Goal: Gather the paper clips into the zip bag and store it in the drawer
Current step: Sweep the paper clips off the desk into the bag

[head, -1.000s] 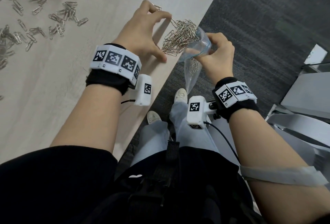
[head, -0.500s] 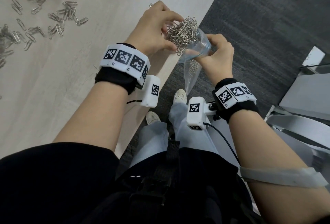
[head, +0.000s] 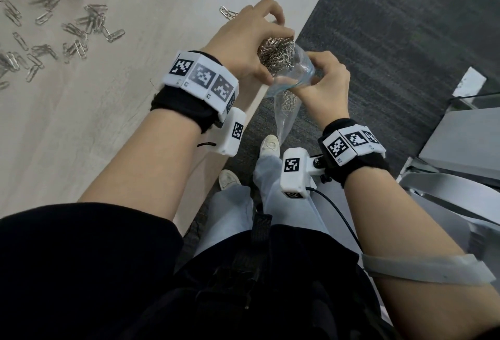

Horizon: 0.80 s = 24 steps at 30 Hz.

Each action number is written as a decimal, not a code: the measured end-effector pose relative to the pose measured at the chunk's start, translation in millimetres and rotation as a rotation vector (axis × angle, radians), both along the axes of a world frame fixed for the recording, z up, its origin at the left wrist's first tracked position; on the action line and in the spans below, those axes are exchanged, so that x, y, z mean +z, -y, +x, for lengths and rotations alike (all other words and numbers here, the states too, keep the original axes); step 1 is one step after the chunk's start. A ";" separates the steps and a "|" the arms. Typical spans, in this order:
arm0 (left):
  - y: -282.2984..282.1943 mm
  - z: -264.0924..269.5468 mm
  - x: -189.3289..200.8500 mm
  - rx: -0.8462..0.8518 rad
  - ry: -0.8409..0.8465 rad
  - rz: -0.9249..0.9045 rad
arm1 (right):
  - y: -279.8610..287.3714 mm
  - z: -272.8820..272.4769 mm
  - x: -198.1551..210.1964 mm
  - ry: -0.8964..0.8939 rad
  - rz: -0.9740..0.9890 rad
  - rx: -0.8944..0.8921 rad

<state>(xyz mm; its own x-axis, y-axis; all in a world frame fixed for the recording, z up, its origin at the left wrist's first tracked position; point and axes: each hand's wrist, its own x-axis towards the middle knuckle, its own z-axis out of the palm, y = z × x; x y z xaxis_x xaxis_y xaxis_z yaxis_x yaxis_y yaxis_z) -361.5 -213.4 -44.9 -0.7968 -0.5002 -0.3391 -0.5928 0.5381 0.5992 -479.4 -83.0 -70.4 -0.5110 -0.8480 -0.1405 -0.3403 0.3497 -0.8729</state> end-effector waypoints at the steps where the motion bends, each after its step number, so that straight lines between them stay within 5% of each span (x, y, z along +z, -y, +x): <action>1: 0.3 0.2 -0.6 0.020 -0.028 0.018 | 0.1 -0.2 0.0 0.007 -0.004 -0.001; 17: -8.4 -6.1 -0.3 0.047 -0.195 0.080 | 0.6 -1.5 -7.1 0.009 -0.010 -0.015; 21: -2.9 7.0 2.1 0.234 -0.304 0.176 | 1.9 -0.6 -8.5 -0.029 -0.006 -0.026; 24: 3.5 20.0 -0.3 0.457 -0.395 0.081 | 1.9 -0.5 -8.2 -0.010 -0.008 -0.031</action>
